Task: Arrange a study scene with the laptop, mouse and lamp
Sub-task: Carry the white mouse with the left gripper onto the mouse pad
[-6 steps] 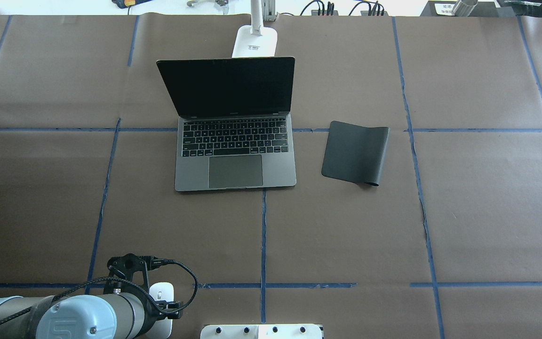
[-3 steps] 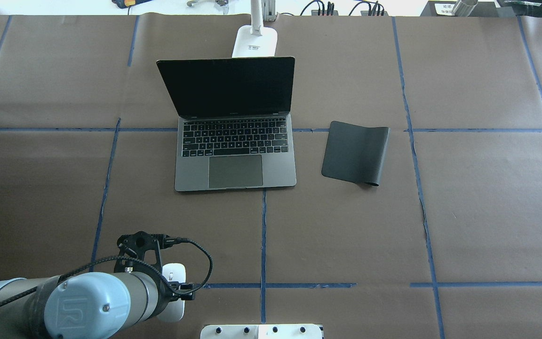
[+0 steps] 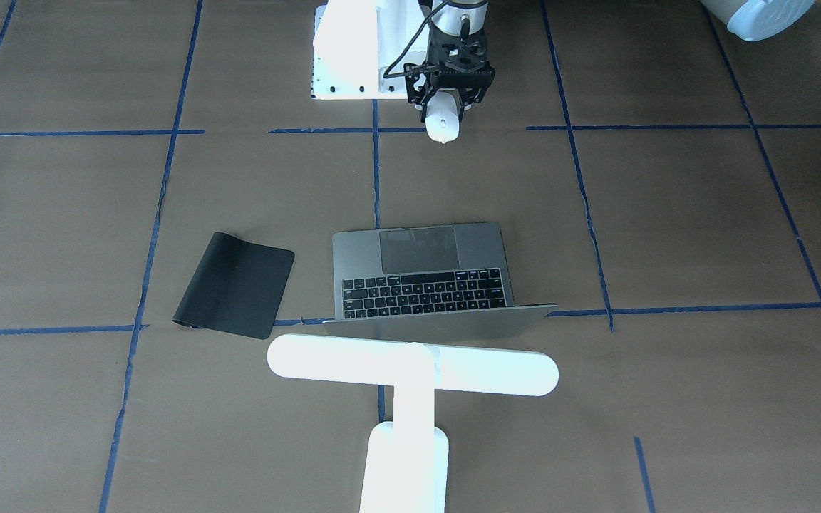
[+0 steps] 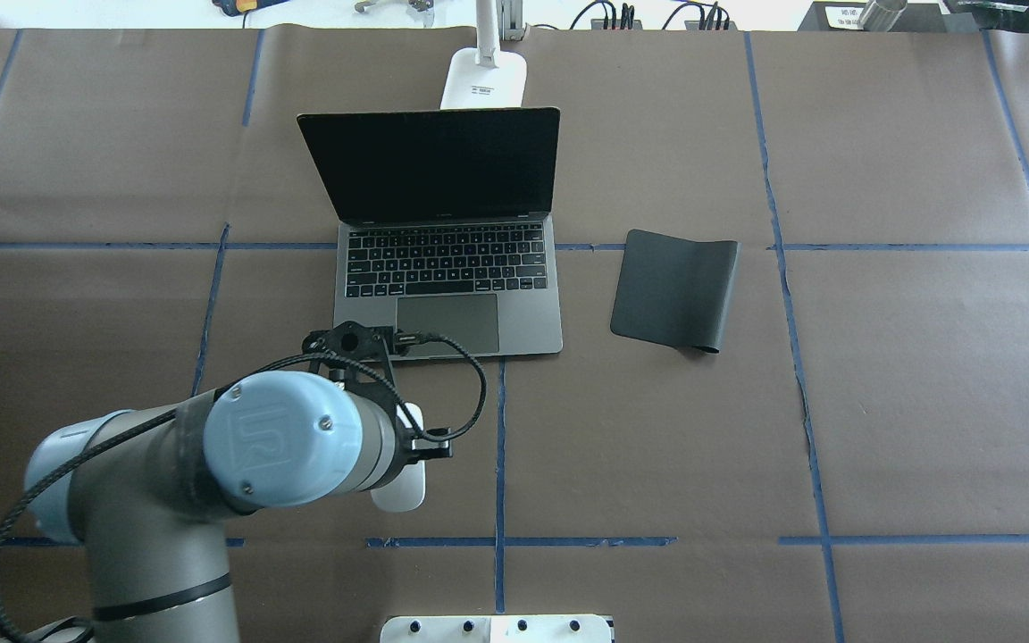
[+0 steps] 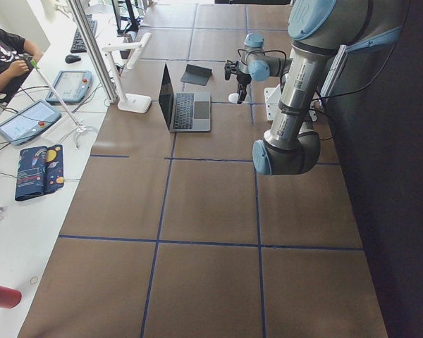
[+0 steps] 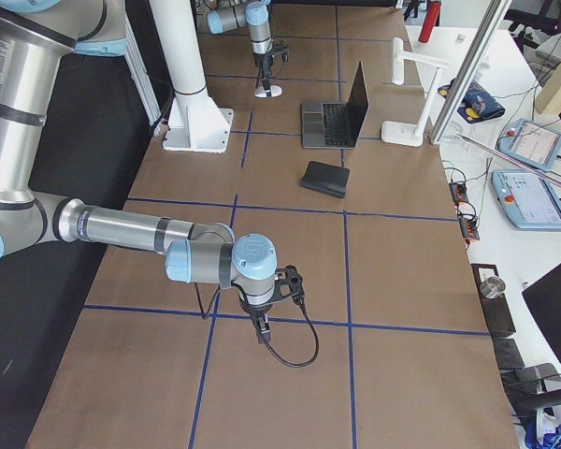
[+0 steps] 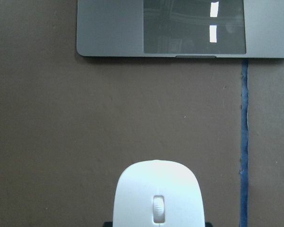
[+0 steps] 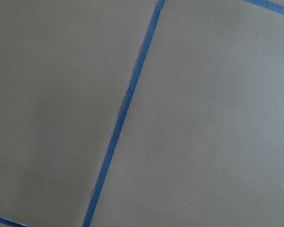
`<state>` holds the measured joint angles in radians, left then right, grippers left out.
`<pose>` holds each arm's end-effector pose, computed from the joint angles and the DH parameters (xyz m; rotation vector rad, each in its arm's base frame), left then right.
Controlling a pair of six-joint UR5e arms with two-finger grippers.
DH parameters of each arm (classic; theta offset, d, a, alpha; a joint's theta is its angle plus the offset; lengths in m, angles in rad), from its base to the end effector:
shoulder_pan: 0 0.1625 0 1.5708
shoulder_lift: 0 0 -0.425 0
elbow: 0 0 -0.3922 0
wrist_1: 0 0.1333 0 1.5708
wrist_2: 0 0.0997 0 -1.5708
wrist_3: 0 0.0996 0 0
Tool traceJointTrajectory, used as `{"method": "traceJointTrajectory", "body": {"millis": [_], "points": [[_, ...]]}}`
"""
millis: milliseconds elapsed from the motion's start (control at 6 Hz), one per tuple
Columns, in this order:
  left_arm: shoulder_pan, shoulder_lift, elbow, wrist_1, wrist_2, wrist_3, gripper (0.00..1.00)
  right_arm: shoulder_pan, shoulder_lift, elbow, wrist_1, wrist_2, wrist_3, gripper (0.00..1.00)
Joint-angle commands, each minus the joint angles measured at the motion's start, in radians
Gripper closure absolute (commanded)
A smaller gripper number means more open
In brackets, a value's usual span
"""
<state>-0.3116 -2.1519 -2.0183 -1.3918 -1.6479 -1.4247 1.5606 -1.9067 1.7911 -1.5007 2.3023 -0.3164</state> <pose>0.5098 -0.2962 0.1725 0.1222 0.8440 -0.1226 0.0632 -0.3464 0.6876 0.0688 -0.7322 -0.2952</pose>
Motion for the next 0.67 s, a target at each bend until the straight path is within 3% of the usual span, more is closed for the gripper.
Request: {"method": "traceJointTrajectory", "body": {"millis": [0, 333, 500], "points": [[-0.05, -0.211, 0.239, -0.004, -0.009, 0.013, 0.57, 0.001, 0.031, -0.001, -0.036, 0.002, 0.052, 0.0], [-0.09, -0.442, 0.529, -0.07, -0.012, 0.013, 0.56, 0.001, 0.044, -0.001, -0.036, 0.002, 0.056, 0.0], [-0.092, -0.557, 0.749, -0.175, -0.01, -0.002, 0.53, 0.001, 0.044, -0.001, -0.036, 0.002, 0.056, 0.0]]}}
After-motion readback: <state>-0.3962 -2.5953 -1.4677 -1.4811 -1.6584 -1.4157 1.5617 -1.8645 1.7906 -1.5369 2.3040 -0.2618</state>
